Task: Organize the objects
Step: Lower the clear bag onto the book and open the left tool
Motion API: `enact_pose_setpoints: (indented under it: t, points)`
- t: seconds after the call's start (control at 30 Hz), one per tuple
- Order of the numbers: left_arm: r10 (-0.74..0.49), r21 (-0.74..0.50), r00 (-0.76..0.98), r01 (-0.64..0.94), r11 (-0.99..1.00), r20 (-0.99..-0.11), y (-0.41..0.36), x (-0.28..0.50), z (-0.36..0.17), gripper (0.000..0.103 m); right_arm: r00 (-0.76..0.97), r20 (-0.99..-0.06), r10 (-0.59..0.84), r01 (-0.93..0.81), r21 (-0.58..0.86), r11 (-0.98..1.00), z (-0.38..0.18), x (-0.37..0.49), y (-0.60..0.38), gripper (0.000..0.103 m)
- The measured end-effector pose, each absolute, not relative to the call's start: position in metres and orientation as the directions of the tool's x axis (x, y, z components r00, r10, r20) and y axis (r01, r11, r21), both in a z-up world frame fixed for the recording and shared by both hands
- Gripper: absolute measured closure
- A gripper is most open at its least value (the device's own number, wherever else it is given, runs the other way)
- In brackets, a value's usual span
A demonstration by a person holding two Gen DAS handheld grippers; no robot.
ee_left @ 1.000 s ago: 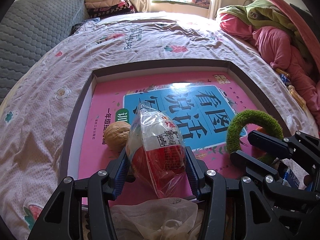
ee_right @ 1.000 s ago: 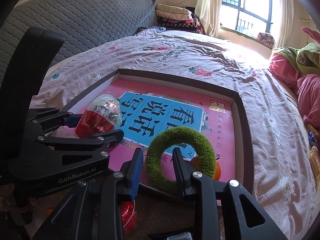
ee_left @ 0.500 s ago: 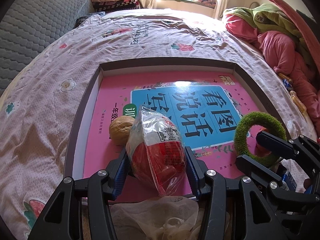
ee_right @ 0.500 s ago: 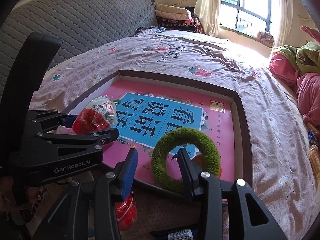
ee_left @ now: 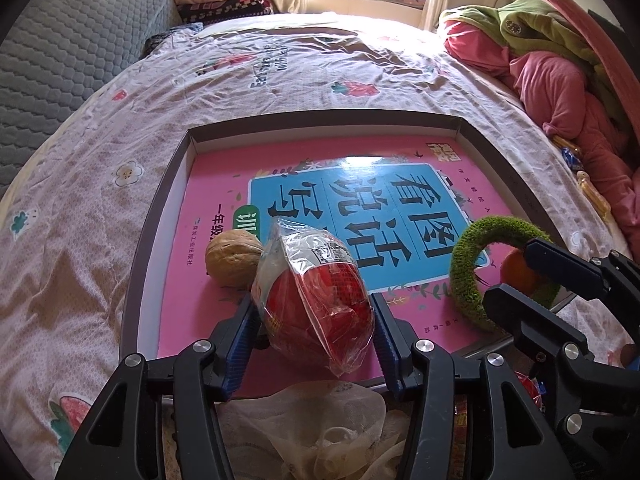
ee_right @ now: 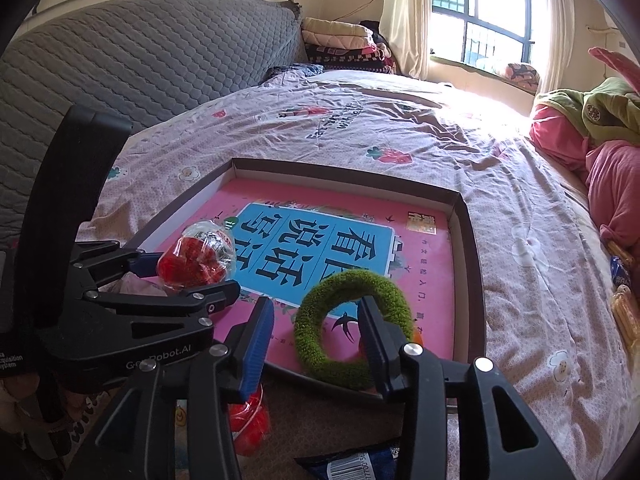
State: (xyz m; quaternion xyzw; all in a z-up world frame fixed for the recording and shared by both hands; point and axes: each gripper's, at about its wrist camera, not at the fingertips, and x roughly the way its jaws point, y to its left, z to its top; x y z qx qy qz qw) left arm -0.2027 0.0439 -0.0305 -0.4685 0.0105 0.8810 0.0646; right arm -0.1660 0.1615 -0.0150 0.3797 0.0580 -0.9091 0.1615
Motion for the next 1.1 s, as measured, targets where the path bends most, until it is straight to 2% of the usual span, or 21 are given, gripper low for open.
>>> enact_pose_setpoints:
  t: [1.1]
  points:
    - [0.094,-0.046,-0.589,-0.096,-0.994,-0.802,0.035,-0.194,-0.008,0.043,-0.685,-0.677,-0.268,0.329,0.041,-0.943,0.001,-0.161,0.173,0.053]
